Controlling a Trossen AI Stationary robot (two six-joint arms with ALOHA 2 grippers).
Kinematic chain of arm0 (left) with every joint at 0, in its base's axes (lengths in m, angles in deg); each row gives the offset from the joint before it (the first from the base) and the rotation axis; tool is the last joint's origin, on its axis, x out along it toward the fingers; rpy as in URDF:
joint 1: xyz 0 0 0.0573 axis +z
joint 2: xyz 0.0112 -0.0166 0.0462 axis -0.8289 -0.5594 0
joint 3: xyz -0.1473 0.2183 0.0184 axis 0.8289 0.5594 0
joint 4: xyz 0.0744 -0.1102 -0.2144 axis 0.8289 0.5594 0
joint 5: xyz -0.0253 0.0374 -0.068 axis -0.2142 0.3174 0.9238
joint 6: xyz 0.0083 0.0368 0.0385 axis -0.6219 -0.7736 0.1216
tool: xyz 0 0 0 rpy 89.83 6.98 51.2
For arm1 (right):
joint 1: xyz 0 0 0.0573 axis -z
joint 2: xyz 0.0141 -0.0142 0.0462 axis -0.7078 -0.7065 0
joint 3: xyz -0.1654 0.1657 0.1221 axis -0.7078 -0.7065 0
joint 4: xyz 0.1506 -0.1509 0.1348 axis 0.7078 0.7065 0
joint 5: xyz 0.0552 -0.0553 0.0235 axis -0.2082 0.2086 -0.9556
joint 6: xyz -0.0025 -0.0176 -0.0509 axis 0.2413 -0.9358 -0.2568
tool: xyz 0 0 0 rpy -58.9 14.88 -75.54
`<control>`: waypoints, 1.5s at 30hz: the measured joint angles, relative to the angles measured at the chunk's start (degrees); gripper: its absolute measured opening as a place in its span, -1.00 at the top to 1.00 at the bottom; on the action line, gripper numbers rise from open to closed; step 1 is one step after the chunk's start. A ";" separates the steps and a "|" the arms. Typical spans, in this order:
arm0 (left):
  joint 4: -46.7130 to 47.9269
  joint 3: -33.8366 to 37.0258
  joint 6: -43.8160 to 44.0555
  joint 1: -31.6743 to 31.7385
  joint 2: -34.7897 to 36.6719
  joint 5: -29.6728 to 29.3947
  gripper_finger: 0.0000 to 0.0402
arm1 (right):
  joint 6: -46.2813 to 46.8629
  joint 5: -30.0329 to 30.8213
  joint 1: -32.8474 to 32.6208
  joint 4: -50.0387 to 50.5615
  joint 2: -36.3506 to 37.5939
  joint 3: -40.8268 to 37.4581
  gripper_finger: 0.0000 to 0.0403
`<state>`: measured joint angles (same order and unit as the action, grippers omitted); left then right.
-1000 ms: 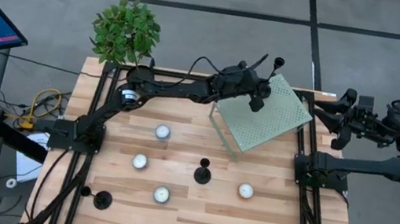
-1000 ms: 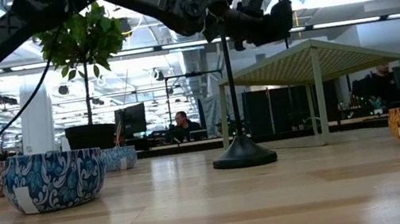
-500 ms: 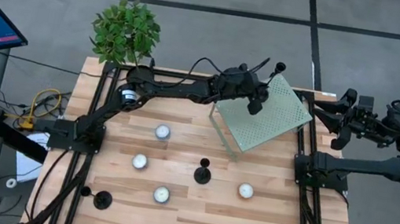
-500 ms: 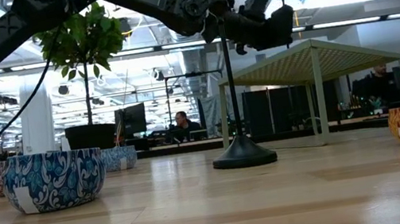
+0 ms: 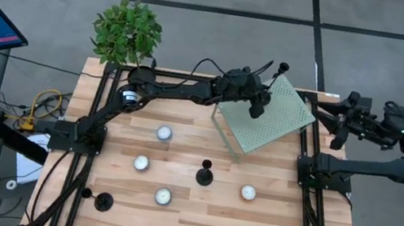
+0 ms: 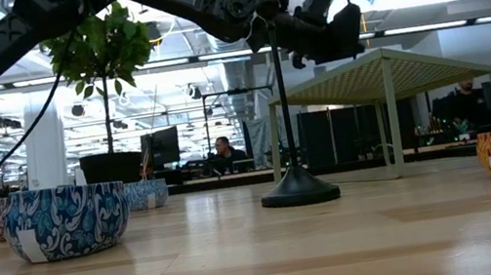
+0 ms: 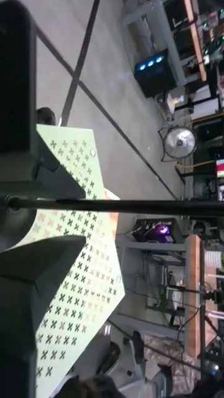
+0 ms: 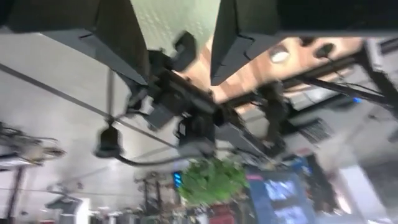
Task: Pick & Place candle stick holders
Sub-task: Put the black candle holder on the shelf
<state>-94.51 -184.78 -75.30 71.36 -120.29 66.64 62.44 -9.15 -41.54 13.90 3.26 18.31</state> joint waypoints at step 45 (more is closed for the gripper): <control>18.78 21.36 -13.13 -23.65 52.78 -28.61 0.07 | -11.70 -9.47 30.04 -44.54 -26.08 -25.49 -0.16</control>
<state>-75.73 -163.41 -88.44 47.71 -67.51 38.03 50.75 -18.62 -11.50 -30.64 -22.81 -7.18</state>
